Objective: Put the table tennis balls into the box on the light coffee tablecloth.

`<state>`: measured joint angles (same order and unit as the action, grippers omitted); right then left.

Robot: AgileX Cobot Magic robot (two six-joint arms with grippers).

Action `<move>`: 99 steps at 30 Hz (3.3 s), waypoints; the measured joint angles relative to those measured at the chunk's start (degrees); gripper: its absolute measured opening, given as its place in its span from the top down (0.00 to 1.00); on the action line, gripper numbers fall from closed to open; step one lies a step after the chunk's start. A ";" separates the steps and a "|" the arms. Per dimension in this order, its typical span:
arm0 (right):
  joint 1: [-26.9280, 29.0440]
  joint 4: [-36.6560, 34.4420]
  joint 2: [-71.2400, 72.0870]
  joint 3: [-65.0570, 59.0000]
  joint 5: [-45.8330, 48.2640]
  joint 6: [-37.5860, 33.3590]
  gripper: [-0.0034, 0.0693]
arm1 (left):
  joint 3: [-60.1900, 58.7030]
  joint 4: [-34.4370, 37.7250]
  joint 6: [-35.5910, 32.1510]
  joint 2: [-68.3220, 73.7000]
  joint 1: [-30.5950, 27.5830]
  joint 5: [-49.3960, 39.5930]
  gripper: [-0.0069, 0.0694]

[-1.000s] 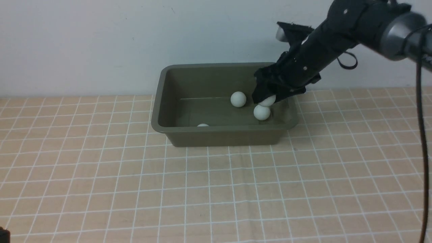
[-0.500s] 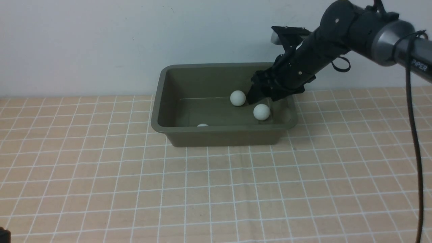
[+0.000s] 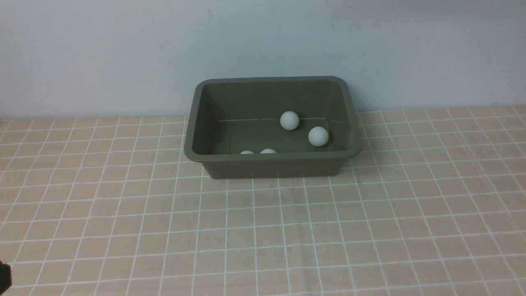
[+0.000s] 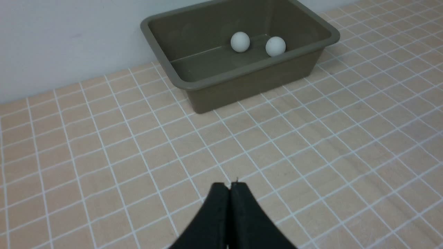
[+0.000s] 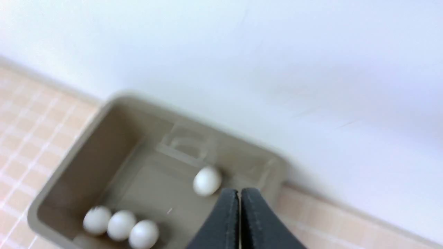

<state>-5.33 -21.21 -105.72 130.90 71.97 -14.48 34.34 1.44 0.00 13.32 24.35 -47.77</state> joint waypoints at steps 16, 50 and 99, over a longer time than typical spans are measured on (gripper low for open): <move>5.46 -0.95 52.06 -55.33 -13.76 -10.90 0.98 | -0.06 -0.11 -1.62 0.00 0.00 3.04 1.00; 5.51 -11.19 83.97 -99.98 -42.41 -10.88 0.98 | -0.06 0.24 -2.68 0.00 0.00 1.40 1.00; 5.64 15.91 106.27 -132.60 -51.37 12.86 0.98 | -0.06 0.24 -2.72 0.00 0.00 1.38 1.00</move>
<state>0.31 -5.30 0.55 -1.70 20.60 -1.62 34.28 1.67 -2.72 13.32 24.35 -46.39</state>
